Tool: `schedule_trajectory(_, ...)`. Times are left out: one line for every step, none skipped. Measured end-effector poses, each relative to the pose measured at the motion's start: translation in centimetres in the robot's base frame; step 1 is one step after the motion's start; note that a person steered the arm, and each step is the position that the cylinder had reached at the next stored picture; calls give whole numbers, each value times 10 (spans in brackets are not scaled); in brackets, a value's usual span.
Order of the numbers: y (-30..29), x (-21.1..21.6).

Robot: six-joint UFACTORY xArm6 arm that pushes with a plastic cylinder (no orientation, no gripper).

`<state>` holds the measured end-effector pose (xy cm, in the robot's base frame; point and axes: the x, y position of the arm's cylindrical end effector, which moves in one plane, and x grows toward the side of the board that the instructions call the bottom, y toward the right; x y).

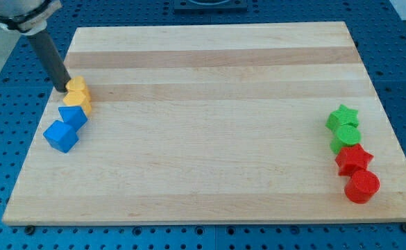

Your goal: Slightly touch the blue cube

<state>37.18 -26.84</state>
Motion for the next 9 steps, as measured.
schedule_trajectory(8, 0)
schedule_trajectory(-1, 0)
schedule_trajectory(-35, 28)
schedule_trajectory(-36, 88)
schedule_trajectory(-36, 141)
schedule_trajectory(-23, 152)
schedule_trajectory(-8, 143)
schedule_trajectory(-13, 136)
schedule_trajectory(-13, 136)
